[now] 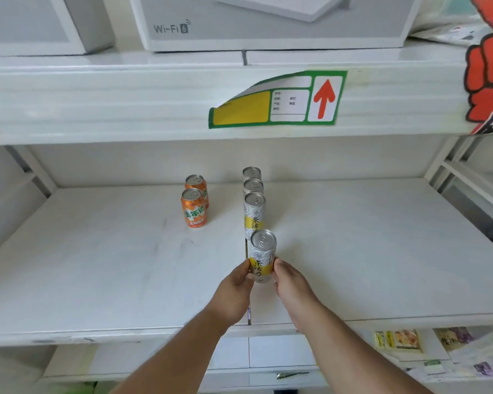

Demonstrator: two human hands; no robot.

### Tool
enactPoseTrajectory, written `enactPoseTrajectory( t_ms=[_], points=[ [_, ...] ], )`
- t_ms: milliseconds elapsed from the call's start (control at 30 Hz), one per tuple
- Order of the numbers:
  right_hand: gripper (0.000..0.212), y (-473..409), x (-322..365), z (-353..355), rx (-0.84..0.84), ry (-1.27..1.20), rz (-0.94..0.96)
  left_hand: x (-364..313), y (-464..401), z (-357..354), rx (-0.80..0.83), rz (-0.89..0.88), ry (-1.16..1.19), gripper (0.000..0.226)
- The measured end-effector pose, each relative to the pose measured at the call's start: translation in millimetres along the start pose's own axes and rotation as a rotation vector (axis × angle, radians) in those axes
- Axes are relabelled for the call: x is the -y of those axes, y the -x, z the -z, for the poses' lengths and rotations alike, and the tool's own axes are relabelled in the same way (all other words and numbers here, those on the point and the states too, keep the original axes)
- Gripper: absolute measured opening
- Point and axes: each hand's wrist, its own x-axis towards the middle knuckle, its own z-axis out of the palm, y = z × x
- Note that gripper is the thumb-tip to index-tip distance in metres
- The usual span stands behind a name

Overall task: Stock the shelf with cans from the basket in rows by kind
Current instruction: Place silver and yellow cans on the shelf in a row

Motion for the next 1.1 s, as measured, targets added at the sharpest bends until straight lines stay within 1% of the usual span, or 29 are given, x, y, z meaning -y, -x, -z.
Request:
enactPoseTrajectory(
  t_ms=[167,267,433,600,700,767,833,967,1100],
  points=[
    [0.031,-5,0,1,0.044,0.029,0.001,-2,7,5,-0.015,0.027,0.029,0.045],
    [0.028,-8,-2,5,0.012,0.036,0.002,-3,8,3,-0.011,0.025,0.034,0.045],
    [0.037,-7,-6,-2,0.002,0.036,0.017,-4,3,0,-0.016,0.001,0.036,0.048],
    [0.033,-12,-6,-6,0.0,0.008,0.048,-1,-5,-1,-0.014,0.011,0.024,0.048],
    [0.045,-22,-3,-5,0.006,-0.004,0.033,-6,-12,0,-0.021,0.008,0.029,0.049],
    [0.047,-30,1,-5,0.003,0.004,0.031,-10,-18,1,-0.019,0.01,0.031,0.049],
    [0.045,-38,4,-5,0.01,0.019,0.032,-10,-27,2,-0.033,0.03,0.034,0.048],
    [0.03,-53,12,-7,0.033,0.039,0.024,-10,-44,4,-0.054,0.07,0.008,0.048],
    [0.032,-62,18,-10,0.045,0.048,0.028,-13,-55,7,-0.074,0.078,-0.014,0.045]
  ],
)
